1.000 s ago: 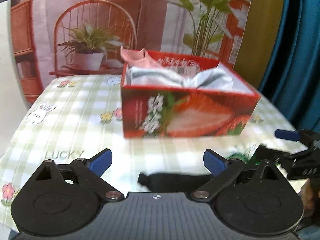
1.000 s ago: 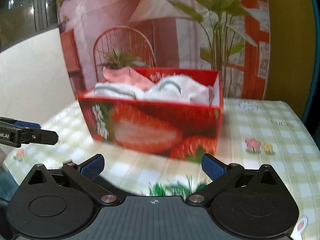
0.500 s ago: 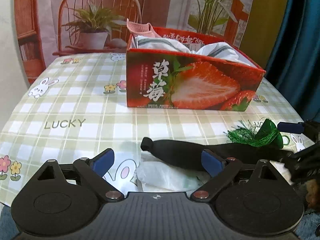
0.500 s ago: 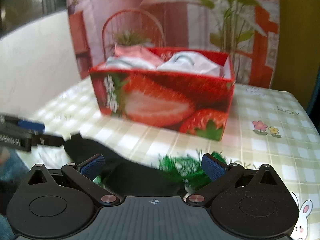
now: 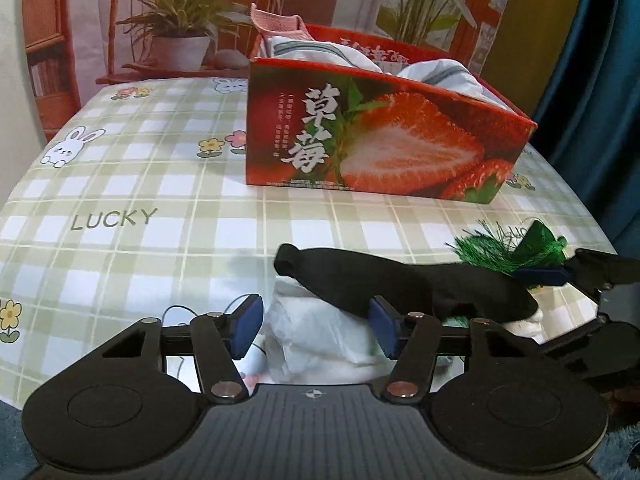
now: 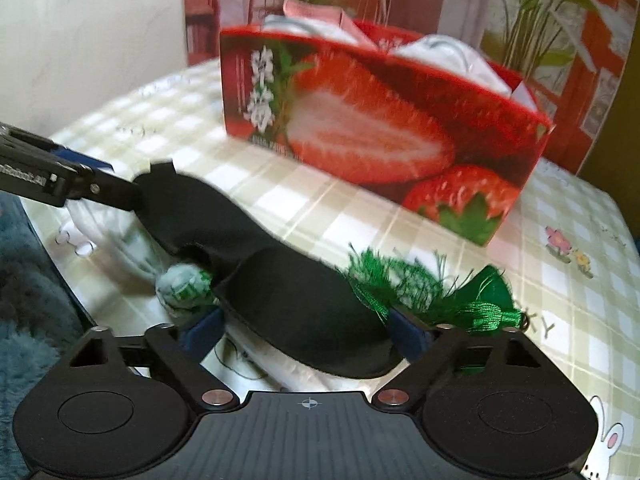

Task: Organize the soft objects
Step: 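Move the left tool down to the white bundle with green tie, then close the left tool on the white wrapped bundle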

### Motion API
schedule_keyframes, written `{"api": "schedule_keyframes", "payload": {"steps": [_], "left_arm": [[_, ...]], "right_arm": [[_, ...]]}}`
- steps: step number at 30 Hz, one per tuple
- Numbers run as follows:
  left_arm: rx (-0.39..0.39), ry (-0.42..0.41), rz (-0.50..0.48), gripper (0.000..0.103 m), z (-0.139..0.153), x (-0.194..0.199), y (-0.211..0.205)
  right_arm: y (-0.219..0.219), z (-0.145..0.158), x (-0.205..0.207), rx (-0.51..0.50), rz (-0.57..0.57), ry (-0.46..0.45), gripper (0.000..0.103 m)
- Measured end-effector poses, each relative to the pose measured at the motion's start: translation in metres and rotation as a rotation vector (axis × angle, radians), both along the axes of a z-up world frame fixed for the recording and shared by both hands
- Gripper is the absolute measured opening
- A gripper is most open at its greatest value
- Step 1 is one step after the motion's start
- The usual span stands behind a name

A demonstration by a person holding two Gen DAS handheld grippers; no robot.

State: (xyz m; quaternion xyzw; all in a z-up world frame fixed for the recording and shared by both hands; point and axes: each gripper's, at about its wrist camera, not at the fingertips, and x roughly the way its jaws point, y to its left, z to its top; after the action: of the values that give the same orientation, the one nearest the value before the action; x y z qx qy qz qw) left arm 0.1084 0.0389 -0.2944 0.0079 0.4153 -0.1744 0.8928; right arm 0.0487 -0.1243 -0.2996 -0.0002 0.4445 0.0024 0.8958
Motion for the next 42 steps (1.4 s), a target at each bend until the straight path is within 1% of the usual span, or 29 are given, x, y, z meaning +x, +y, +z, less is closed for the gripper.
{"api": "schedule_keyframes", "payload": {"steps": [2,4,6,12,16,18,22,24,25,26,28,30,32,36,38,40,42], "left_arm": [[0.01,0.005,-0.015,0.059,-0.002,0.0,-0.004],[0.041,0.027,-0.034,0.054,-0.006,0.005,-0.009],[0.06,0.037,-0.036,0.053,-0.009,0.012,-0.012],[0.036,0.05,-0.016,0.052,-0.01,0.042,-0.016],[0.033,0.039,-0.016,0.053,-0.015,0.047,-0.019],[0.041,0.023,-0.026,0.053,-0.018,0.044,-0.02],[0.046,0.003,-0.029,0.053,-0.022,0.037,-0.018],[0.057,-0.006,-0.033,0.053,-0.022,0.034,-0.018],[0.061,-0.009,-0.035,0.053,-0.022,0.033,-0.019],[0.063,-0.011,-0.034,0.053,-0.023,0.033,-0.02],[0.069,-0.01,-0.03,0.053,-0.024,0.033,-0.019],[0.067,-0.006,-0.02,0.053,-0.025,0.034,-0.016],[0.055,0.004,-0.005,0.053,-0.026,0.035,-0.011],[0.035,0.022,0.016,0.053,-0.029,0.036,-0.003],[0.034,0.028,0.016,0.053,-0.03,0.036,-0.003],[0.038,0.031,0.015,0.054,-0.03,0.034,-0.004],[0.042,0.03,0.013,0.054,-0.03,0.034,-0.005]], "right_arm": [[-0.002,-0.003,0.003,0.009,-0.006,0.001,0.083],[-0.004,-0.004,0.006,0.014,-0.014,0.001,0.08],[-0.008,-0.006,0.011,0.019,-0.02,0.003,0.08],[-0.024,-0.009,0.034,0.0,-0.046,-0.01,0.08],[-0.035,-0.011,0.039,-0.005,-0.1,-0.039,0.087],[-0.041,-0.01,0.033,0.026,-0.122,-0.058,0.088],[-0.059,-0.003,0.016,0.102,-0.186,-0.135,0.087],[-0.073,0.0,0.011,0.141,-0.246,-0.165,0.083],[-0.077,0.0,0.012,0.132,-0.266,-0.161,0.078],[-0.079,0.0,0.013,0.104,-0.284,-0.151,0.077],[-0.083,0.0,0.013,0.058,-0.32,-0.145,0.076],[-0.086,0.0,0.01,0.08,-0.348,-0.15,0.075],[-0.085,0.002,0.004,0.088,-0.347,-0.16,0.075],[-0.075,0.011,-0.011,0.093,-0.307,-0.206,0.074],[-0.067,0.015,-0.018,0.099,-0.277,-0.214,0.072],[-0.059,0.018,-0.02,0.096,-0.242,-0.215,0.066],[-0.053,0.021,-0.02,0.086,-0.22,-0.225,0.065]]}}
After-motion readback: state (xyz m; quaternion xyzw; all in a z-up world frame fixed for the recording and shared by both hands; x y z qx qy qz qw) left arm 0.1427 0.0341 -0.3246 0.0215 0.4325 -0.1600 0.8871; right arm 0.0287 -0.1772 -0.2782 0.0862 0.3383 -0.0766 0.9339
